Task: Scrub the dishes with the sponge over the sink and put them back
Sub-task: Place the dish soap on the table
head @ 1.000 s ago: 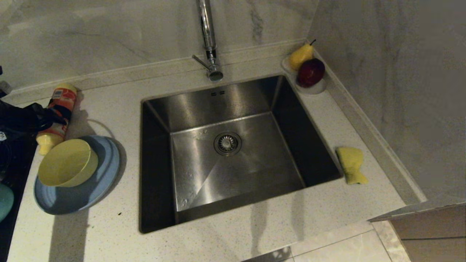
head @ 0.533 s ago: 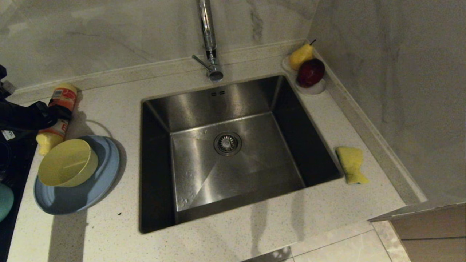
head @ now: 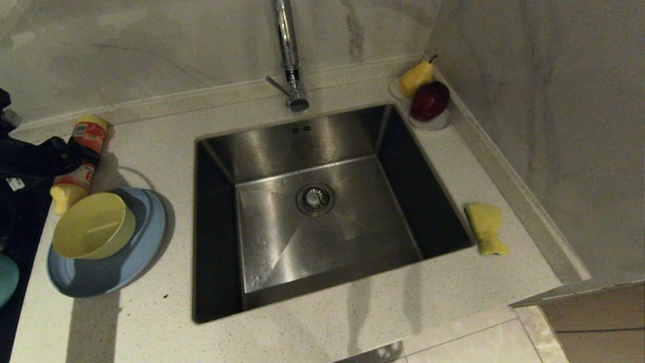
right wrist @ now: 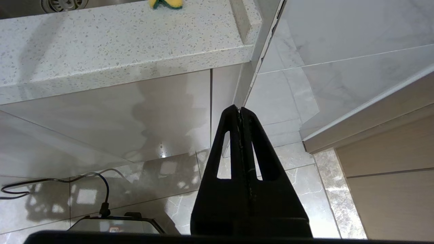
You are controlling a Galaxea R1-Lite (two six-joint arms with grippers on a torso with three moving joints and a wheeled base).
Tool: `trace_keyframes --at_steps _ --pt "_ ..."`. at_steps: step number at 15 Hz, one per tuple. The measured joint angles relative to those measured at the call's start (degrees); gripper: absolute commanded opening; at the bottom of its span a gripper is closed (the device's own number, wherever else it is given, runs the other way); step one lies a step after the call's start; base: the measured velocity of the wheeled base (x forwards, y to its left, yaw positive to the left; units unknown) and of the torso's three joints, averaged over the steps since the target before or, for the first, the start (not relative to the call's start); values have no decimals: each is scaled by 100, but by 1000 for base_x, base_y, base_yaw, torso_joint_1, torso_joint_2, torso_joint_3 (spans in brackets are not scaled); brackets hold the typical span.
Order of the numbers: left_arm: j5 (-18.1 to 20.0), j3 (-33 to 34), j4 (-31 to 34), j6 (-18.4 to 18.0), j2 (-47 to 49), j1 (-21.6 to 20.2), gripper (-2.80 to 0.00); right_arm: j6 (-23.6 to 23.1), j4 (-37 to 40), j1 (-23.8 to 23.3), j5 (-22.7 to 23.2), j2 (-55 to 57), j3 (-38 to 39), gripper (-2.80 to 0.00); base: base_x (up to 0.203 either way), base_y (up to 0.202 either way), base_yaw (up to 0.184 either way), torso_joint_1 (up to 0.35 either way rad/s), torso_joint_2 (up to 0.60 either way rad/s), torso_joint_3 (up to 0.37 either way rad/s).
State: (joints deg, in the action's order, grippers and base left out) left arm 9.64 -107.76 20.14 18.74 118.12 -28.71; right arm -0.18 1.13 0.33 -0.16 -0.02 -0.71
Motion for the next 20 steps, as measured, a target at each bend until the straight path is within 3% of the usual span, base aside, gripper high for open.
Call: trace_keyframes --at_steps 5,6,15,20 --pt "-6 0 -8 -9 109 21 0 -2 -1 0 0 0 0 -280 0 0 0 0 0 0" --pt "-19 0 -10 -12 123 35 -280 0 2 -2 0 0 0 -280 0 0 0 0 0 0" --pt "-69 -4 -190 -33 280 68 -280 4 1 0 -2 0 0 -280 0 0 0 0 0 0" --pt "-52 11 180 -6 96 74 -280 2 2 0 0 0 0 -280 0 0 0 0 0 0"
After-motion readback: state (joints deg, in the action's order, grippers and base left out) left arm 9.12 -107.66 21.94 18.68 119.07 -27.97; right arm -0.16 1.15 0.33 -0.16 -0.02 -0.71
